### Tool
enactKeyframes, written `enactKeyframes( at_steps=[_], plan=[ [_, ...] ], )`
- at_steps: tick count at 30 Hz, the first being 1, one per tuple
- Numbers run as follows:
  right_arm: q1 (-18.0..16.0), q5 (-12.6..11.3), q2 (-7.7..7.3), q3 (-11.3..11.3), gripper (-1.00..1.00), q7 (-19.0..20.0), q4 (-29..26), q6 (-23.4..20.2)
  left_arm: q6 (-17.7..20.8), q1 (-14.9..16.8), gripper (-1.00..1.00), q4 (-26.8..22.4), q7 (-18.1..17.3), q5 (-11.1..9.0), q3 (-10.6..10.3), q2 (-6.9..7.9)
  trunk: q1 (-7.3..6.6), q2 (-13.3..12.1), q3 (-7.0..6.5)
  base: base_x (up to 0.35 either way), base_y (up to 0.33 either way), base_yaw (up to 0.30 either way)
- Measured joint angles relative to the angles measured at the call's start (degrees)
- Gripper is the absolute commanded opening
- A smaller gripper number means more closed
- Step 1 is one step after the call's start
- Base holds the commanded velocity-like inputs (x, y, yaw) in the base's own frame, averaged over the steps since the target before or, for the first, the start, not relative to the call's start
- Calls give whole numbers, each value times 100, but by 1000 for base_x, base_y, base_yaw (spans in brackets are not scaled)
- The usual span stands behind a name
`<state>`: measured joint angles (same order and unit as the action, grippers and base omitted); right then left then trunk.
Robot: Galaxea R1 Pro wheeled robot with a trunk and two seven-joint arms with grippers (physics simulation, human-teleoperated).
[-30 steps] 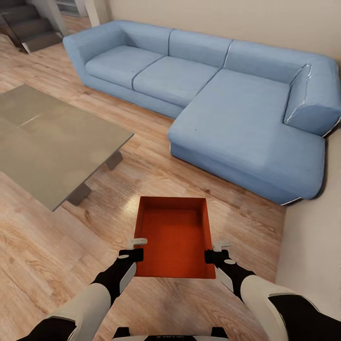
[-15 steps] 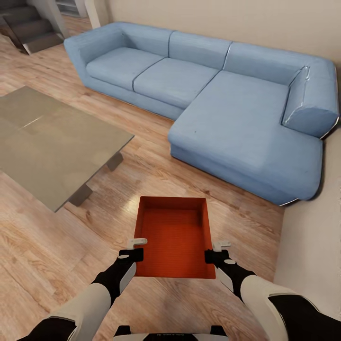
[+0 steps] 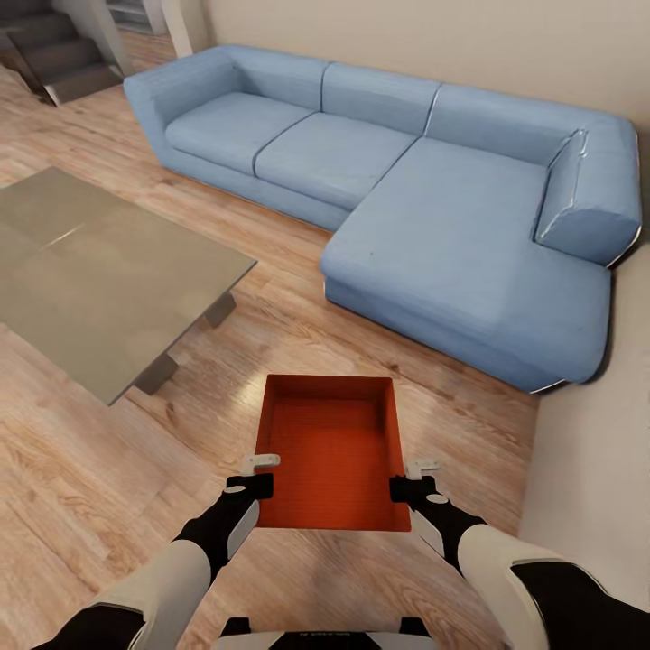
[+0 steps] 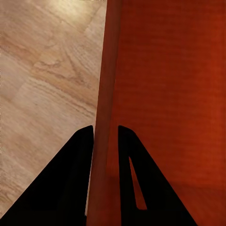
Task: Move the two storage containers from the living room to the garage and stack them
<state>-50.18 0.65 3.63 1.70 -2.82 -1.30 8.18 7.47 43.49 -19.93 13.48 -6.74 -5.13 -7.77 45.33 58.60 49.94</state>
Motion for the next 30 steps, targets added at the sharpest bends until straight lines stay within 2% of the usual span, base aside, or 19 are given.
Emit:
enactKeyframes(
  at_steps=[22, 30],
  plan=[
    [0, -10, 5, -5, -100, -3, 11, -5, 30, -1, -100, -11, 5, -10, -17, 5, -484, -883, -537, 0, 0, -93],
    [0, -17, 5, 0, -100, -2, 13, -5, 33, -2, -100, -12, 5, -10, -17, 5, -659, -1204, -700, 0, 0, -3]
  ],
)
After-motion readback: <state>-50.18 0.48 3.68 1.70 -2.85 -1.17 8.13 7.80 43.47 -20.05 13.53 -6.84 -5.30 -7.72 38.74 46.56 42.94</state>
